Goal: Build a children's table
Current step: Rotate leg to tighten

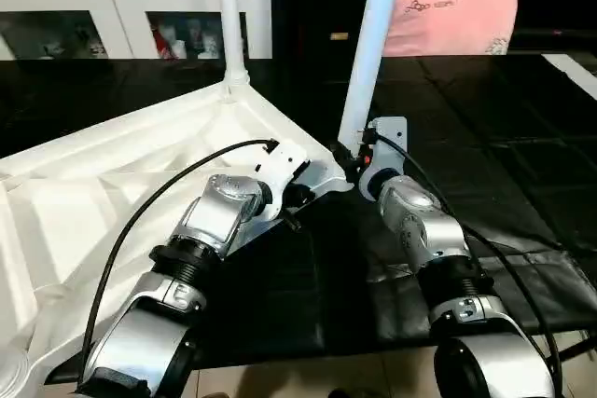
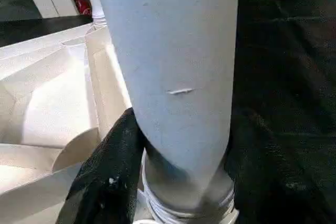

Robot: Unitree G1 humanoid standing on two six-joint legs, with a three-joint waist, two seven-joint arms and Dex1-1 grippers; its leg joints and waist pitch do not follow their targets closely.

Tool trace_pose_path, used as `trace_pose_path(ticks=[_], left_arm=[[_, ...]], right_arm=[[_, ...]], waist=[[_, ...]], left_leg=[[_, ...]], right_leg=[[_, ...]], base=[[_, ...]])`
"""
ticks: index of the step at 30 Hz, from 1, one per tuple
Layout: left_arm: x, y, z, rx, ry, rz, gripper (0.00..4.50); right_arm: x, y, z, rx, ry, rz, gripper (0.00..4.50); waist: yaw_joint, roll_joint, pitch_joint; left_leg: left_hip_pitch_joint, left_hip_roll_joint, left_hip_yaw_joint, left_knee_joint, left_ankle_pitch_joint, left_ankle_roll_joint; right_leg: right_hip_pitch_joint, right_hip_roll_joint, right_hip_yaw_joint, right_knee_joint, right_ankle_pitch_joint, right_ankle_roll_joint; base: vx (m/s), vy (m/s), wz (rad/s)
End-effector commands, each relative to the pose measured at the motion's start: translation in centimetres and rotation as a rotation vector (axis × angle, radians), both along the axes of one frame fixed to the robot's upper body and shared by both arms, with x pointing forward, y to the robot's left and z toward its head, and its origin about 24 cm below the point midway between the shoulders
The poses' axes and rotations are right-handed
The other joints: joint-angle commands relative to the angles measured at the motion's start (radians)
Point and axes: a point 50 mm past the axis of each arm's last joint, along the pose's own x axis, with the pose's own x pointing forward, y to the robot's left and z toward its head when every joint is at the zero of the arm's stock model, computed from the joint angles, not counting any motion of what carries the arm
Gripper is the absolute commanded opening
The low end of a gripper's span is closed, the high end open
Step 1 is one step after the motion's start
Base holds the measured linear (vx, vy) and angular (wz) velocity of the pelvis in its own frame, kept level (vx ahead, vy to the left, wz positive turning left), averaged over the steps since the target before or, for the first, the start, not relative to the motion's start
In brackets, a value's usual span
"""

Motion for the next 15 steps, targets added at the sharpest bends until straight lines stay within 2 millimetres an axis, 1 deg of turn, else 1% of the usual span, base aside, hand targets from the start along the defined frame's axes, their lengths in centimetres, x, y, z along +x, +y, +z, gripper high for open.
trace_pose_path(ticks=[1,2,3,4,5,8,10,13,15], left_arm=[[0.99,-0.73,3.18,-0.046,-0.14,-0.054,0.0],[0.99,-0.53,3.09,-0.04,-0.141,-0.06,0.0],[0.99,-0.33,2.99,-0.034,-0.142,-0.066,0.0],[0.99,-0.33,2.99,-0.034,-0.142,-0.066,0.0],[0.99,-0.33,2.99,-0.034,-0.142,-0.066,0.0],[0.99,-0.33,2.99,-0.034,-0.142,-0.066,0.0],[0.99,-0.33,2.99,-0.034,-0.142,-0.066,0.0],[0.99,-0.33,2.99,-0.034,-0.142,-0.066,0.0],[0.99,-0.33,2.99,-0.034,-0.142,-0.066,0.0]], right_arm=[[-1.36,0.3,-2.85,0.003,0.109,0.037,2.79],[-1.51,0.19,-2.8,0.01,0.097,0.047,2.91],[-1.67,0.08,-2.75,0.016,0.085,0.057,2.91],[-1.67,0.08,-2.75,0.016,0.085,0.057,3.1],[-1.67,0.08,-2.75,0.016,0.085,0.057,3.1],[-1.67,0.08,-2.75,0.016,0.085,0.057,3.47],[-1.67,0.08,-2.75,0.016,0.085,0.057,3.55],[-1.67,0.08,-2.75,0.016,0.085,0.057,3.89],[-1.67,0.08,-2.75,0.016,0.085,0.057,4.06]], waist=[[0.005,0.008,-0.078],[0.007,0.009,-0.078],[0.007,0.009,-0.077],[0.006,0.007,-0.078],[0.005,0.007,-0.078],[0.005,0.008,-0.075],[0.005,0.008,-0.075],[0.005,0.009,-0.075],[0.005,0.009,-0.077]], left_leg=[[-0.003,0.024,-0.005,-0.062,-0.098,0.067],[-0.003,0.023,-0.005,-0.062,-0.099,0.065],[-0.004,0.022,-0.005,-0.062,-0.104,0.064],[-0.004,0.022,-0.005,-0.062,-0.107,0.067],[-0.005,0.021,-0.004,-0.063,-0.109,0.067],[-0.001,0.022,-0.004,-0.064,-0.135,0.054],[-0.002,0.022,-0.005,-0.064,-0.138,0.051],[-0.002,0.023,-0.005,-0.064,-0.129,0.051],[-0.004,0.023,-0.005,-0.063,-0.115,0.055]], right_leg=[[0.07,-0.068,0.07,-0.065,-0.2,-0.172],[0.071,-0.068,0.069,-0.065,-0.199,-0.17],[0.072,-0.067,0.07,-0.066,-0.196,-0.17],[0.073,-0.066,0.07,-0.065,-0.196,-0.167],[0.073,-0.066,0.07,-0.067,-0.2,-0.166],[0.069,-0.067,0.069,-0.074,-0.256,-0.162],[0.07,-0.068,0.069,-0.074,-0.262,-0.158],[0.069,-0.067,0.07,-0.071,-0.242,-0.16],[0.07,-0.067,0.071,-0.067,-0.213,-0.168]], base=[[0.0,0.0,0.0],[0.0,0.0,0.0],[0.0,0.0,0.0],[0.0,0.0,0.0],[0.0,0.0,0.0],[0.0,0.0,0.0],[0.0,0.0,0.0],[0.0,0.0,0.0],[0.0,0.0,0.0]])
